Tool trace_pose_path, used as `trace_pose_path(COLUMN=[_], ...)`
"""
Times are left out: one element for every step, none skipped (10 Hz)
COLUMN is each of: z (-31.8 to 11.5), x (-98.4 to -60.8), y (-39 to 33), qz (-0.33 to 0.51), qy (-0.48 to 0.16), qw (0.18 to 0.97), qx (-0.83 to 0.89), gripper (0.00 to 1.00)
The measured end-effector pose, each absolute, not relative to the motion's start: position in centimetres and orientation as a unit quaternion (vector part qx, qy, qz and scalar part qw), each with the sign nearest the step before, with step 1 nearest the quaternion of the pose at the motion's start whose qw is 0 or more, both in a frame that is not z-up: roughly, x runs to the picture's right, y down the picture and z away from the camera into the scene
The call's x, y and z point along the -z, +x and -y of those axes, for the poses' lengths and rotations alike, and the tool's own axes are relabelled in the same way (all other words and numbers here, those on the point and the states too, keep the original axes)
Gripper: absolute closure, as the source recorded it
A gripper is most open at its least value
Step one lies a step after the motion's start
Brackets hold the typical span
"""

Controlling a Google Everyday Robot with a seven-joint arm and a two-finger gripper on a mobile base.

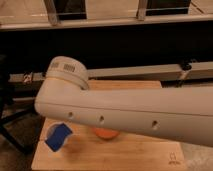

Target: Place the white sponge in the ceramic cup

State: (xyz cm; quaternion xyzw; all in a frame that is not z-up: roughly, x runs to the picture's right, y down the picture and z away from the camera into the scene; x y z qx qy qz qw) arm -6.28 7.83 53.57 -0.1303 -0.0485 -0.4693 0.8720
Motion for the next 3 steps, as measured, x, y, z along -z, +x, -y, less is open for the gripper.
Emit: trace_pose_path(z=[-7.23, -6.86, -6.66], x=[-53.82, -54.0, -54.15], y=[-5.26, -4.89, -4.84], qz=[0.045, 0.042, 0.04], qy=[-0.128, -0.125, -0.124], qw=[0.877, 0.88, 0.881], qx=[0.461, 0.457, 0.454], gripper=[0.2, 0.2, 0.2])
